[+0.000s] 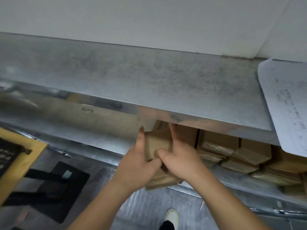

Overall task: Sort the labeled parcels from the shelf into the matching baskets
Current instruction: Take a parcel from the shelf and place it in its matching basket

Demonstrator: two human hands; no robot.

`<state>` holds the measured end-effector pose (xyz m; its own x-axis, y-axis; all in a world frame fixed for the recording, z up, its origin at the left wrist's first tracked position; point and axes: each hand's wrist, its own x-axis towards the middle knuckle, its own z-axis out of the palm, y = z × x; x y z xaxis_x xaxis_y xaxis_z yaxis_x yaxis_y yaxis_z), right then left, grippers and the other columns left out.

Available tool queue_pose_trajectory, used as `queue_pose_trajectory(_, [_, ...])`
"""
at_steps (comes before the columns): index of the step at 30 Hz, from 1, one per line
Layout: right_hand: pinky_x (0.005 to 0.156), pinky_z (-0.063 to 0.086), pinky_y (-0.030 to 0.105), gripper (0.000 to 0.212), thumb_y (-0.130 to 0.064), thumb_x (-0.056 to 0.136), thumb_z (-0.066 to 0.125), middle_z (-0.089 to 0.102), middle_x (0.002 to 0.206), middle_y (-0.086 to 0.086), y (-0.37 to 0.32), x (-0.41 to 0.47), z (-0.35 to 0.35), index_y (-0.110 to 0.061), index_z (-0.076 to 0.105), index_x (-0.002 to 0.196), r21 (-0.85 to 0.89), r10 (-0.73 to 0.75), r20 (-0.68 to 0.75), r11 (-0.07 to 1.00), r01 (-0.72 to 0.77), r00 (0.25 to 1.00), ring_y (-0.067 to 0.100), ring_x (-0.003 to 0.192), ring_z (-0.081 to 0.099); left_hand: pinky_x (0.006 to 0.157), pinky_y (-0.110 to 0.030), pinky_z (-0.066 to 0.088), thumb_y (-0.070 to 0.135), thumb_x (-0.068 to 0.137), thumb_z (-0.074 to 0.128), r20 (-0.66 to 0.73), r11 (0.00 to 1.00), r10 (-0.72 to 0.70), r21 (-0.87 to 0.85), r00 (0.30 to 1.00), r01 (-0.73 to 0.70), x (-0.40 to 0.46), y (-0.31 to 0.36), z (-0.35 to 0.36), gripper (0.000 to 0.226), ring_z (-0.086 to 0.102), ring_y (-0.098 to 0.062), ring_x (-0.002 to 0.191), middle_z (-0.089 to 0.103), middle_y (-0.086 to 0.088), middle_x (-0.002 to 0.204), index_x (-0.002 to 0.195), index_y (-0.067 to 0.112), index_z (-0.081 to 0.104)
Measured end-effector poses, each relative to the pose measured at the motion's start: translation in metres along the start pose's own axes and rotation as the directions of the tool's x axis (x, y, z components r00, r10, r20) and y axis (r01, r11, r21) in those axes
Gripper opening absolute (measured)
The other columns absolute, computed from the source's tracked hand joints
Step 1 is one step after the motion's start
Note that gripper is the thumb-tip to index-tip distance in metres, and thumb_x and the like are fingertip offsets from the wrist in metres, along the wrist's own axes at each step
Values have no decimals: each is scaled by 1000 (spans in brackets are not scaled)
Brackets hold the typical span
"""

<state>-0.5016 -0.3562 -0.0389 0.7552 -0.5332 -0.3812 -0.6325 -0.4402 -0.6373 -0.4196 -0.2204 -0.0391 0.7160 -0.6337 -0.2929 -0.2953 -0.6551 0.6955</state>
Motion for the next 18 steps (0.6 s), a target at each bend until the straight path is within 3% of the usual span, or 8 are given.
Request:
queue_pose_trajectory(2, [93,45,30,90,-51,85,55,57,143,8,-13,-4,13,-45,6,160,-20,-58,33,998,59,998,28,129,55,94,-29,43,55,83,54,-65,999,-26,37,998,29,-13,-13,-12,93,56,-18,123,59,9,132,158,43,-1])
queue_pose_trajectory(4, [104,43,32,73,-50,87,54,51,147,7,-28,-9,30,-44,23,153,-5,-90,54,996,91,994,28,134,51,85,-31,42,46,92,53,-143,995,-64,62,988,73,-28,-29,-26,70,61,-25,112,64,4,114,152,45,17])
queue_pose_trajectory(7, [92,48,40,25,-55,96,46,63,110,1,-57,-25,62,-39,37,113,-16,-210,33,977,211,977,29,108,61,70,-37,42,44,98,43,-287,994,-103,-3,952,107,-58,-61,-51,24,64,-26,85,65,7,83,120,43,33])
queue_pose_trajectory(8, [88,48,41,25,-58,99,40,63,103,0,-69,-32,73,-35,38,105,-23,-265,18,964,265,964,28,103,60,67,-37,42,48,100,39,-328,995,-103,-27,939,100,-70,-72,-60,15,64,-22,78,63,9,77,112,41,35])
queue_pose_trajectory(11, [84,46,41,33,-57,102,29,59,98,-2,-108,-57,114,-27,39,96,-93,-411,24,907,412,911,26,102,56,62,-37,41,57,100,28,-427,993,-115,-35,897,111,-110,-106,-88,24,60,-13,66,61,8,68,96,35,36])
queue_pose_trajectory(14, [75,43,39,23,-50,103,40,55,98,-5,-141,-81,161,-29,35,97,-70,-482,47,872,484,875,24,93,56,59,-38,44,55,101,31,-519,985,-161,-30,840,171,-153,-150,-114,24,58,-13,60,60,5,66,92,33,33])
queue_pose_trajectory(16, [78,45,37,22,-43,101,50,55,110,-8,-162,-99,192,-37,35,115,-18,-509,107,858,513,854,20,96,58,62,-39,49,49,100,41,-558,974,-211,-49,802,222,-184,-180,-132,14,61,-17,62,61,5,68,106,39,32])
queue_pose_trajectory(18, [87,46,34,44,-38,101,53,50,124,-10,-181,-117,224,-45,31,138,-1,-550,205,827,562,810,14,106,56,63,-37,49,41,97,47,-550,957,-276,-78,789,281,-217,-209,-149,43,61,-16,61,64,5,68,132,48,23])
